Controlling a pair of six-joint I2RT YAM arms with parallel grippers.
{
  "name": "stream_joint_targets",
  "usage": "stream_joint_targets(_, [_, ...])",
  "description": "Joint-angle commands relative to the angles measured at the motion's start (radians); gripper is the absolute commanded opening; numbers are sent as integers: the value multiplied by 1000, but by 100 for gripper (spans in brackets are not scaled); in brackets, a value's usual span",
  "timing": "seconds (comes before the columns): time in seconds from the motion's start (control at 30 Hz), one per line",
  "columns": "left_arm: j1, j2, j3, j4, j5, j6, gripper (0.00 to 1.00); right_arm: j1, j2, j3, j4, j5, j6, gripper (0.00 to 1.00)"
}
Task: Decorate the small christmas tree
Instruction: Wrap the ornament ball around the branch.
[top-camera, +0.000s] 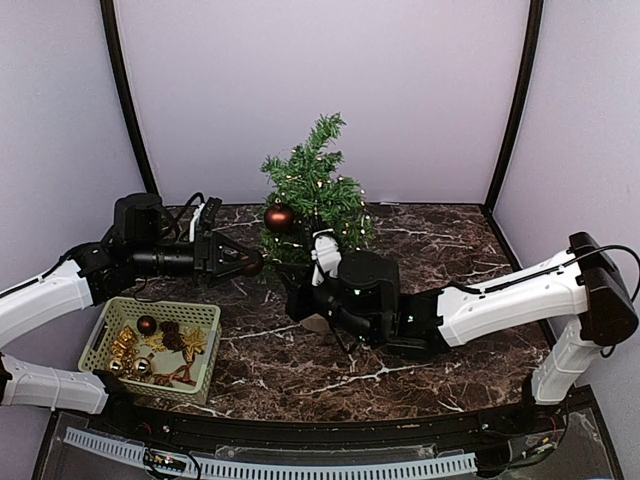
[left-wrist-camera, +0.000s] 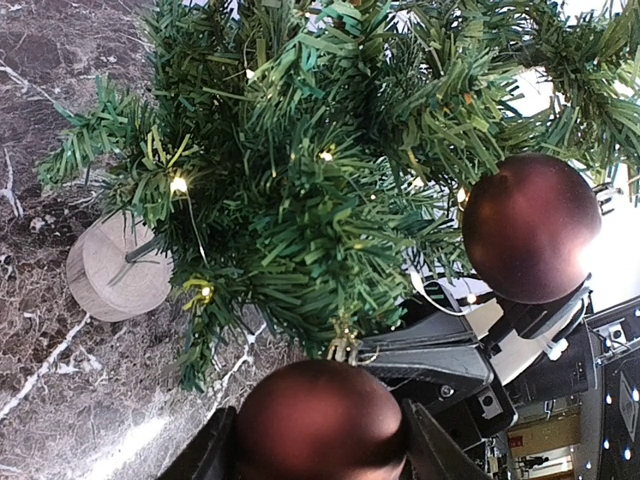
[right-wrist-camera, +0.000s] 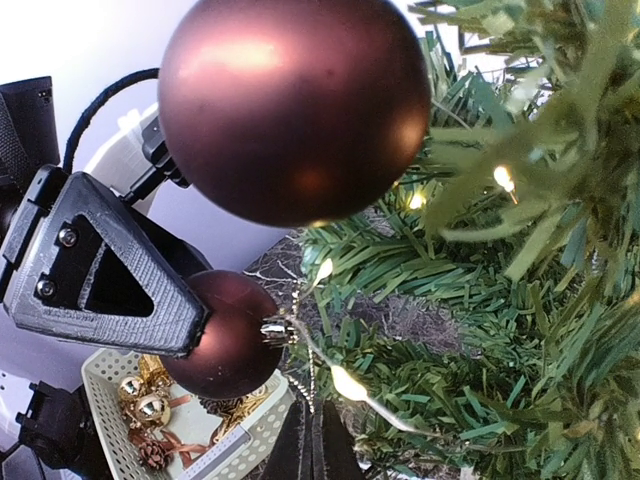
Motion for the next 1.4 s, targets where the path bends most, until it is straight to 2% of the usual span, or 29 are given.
stream_joint_targets(0.0, [5, 0, 17, 21, 23, 13, 46, 9, 12, 31, 20, 23, -9, 0])
stream_joint_targets(0.7, [10, 36, 18, -7, 17, 40, 46, 9, 28, 38, 12, 93, -44, 0])
stream_joint_targets(1.37, [13, 66, 34, -65, -20, 126, 47, 21, 51, 60, -12, 154, -99, 0])
